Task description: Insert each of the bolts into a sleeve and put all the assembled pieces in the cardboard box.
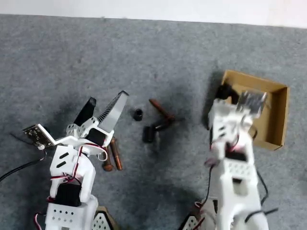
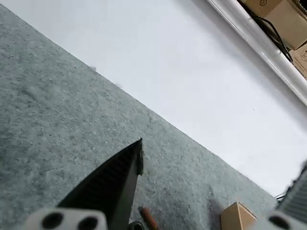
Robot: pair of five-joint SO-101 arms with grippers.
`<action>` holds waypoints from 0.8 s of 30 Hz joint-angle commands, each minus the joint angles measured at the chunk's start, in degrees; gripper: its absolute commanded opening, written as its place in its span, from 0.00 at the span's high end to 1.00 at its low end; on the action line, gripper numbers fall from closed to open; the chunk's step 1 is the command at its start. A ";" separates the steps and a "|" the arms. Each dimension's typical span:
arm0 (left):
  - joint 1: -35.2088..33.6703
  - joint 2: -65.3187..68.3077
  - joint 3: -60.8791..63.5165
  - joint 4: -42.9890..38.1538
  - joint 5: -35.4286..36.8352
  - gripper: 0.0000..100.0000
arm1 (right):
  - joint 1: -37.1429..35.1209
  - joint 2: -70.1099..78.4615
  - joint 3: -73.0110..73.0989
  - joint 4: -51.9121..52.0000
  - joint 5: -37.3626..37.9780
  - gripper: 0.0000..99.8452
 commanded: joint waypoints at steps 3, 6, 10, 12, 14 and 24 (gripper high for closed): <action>-0.92 -1.27 1.10 -1.14 0.53 0.55 | 4.44 18.42 -25.27 1.54 -0.79 1.00; -1.10 -1.27 1.10 -1.14 0.53 0.55 | 6.46 30.37 -34.59 4.62 -0.88 0.99; -1.10 -1.27 1.10 -1.14 0.53 0.55 | 8.75 44.26 -46.90 13.41 -1.23 0.98; -0.92 -1.27 1.10 -1.14 0.53 0.55 | 9.19 48.84 -52.18 18.15 -1.23 0.93; -0.92 -1.27 1.10 -1.05 0.53 0.55 | 9.36 52.00 -56.40 22.64 -1.23 0.87; -0.75 -1.27 1.10 1.23 0.53 0.55 | 8.04 41.27 -56.66 34.15 -4.13 0.80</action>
